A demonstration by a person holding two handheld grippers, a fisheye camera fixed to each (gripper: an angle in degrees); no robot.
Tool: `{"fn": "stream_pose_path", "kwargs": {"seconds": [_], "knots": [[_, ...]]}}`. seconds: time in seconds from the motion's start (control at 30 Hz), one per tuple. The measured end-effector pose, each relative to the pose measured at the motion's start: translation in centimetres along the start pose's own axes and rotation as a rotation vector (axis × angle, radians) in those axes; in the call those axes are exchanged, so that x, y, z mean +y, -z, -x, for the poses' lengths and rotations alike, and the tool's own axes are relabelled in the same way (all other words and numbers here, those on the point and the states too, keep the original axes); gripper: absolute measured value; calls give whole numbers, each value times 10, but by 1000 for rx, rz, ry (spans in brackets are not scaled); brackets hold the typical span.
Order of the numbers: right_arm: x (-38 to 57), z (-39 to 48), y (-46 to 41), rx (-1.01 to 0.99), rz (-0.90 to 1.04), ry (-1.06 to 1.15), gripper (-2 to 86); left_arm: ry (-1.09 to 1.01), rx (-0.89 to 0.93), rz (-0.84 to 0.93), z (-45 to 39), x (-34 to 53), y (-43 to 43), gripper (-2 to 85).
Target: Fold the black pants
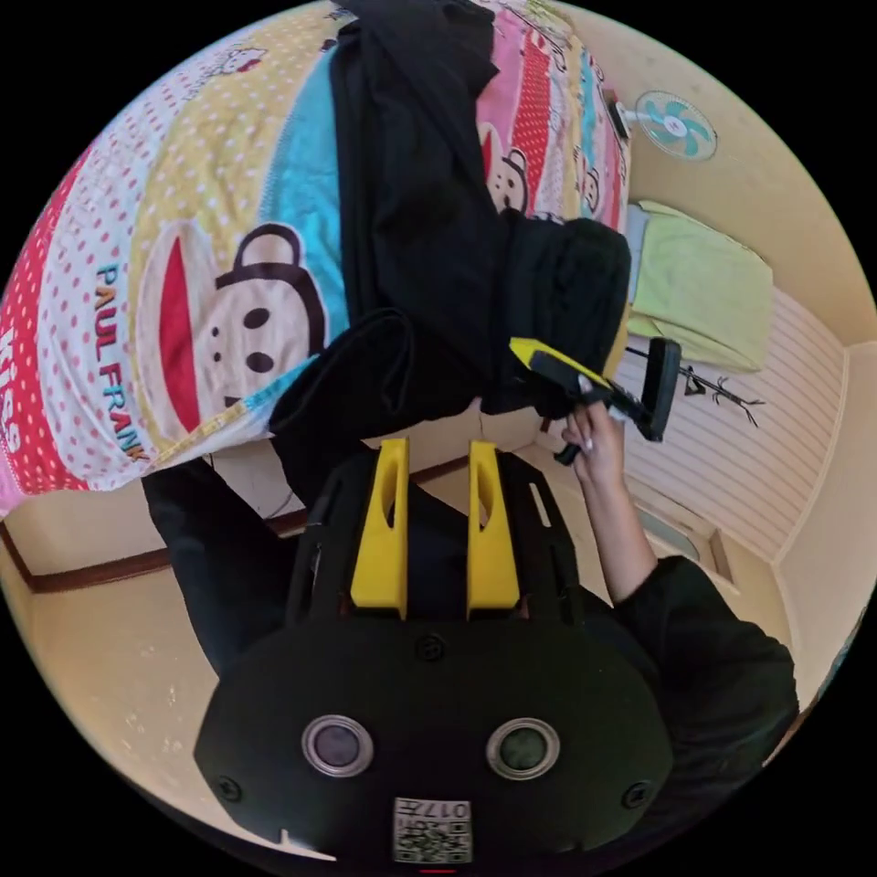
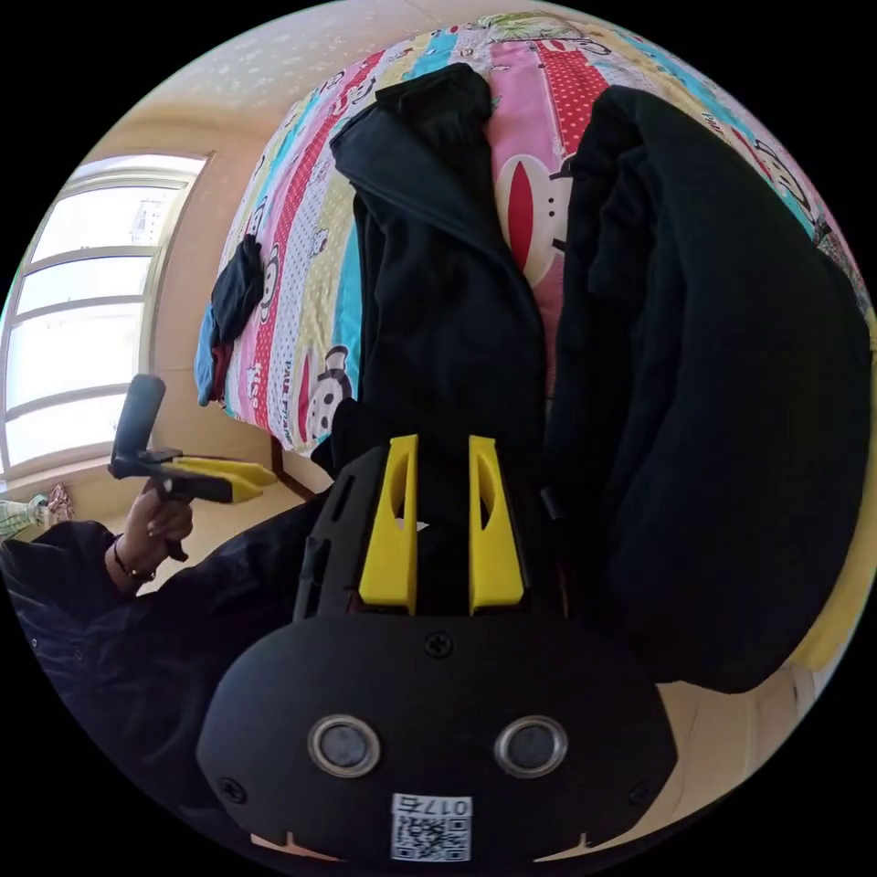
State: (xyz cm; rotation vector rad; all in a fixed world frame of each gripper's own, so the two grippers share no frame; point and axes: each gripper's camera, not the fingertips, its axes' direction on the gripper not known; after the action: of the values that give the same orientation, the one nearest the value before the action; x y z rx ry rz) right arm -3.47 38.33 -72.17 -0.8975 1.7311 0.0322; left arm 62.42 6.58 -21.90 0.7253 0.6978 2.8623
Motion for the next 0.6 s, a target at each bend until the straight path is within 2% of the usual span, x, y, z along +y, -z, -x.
{"fn": "stream_pose_path", "kwargs": {"seconds": [0.13,0.2,0.33,0.37,0.47,0.53,0.6], "knots": [[9,-3,-9,-218,-25,61,93,46,-116,-10,27,-47,-24,120],[11,1,-18,-263,18,113,91,137,-164,99,46,-69,-57,96],[18,4,-25,-219,97,196,73,77,-235,306,38,-77,-98,40],[19,3,-22,-232,90,197,70,0,-279,385,24,-71,-112,35],[27,-6,-4,-249,38,197,53,-268,-244,585,-13,-37,-154,32],[30,-14,2,-177,57,182,55,-252,-287,649,-15,-23,-173,37],[30,-17,2,-117,85,168,64,-65,-269,660,6,-24,-179,61]]}}
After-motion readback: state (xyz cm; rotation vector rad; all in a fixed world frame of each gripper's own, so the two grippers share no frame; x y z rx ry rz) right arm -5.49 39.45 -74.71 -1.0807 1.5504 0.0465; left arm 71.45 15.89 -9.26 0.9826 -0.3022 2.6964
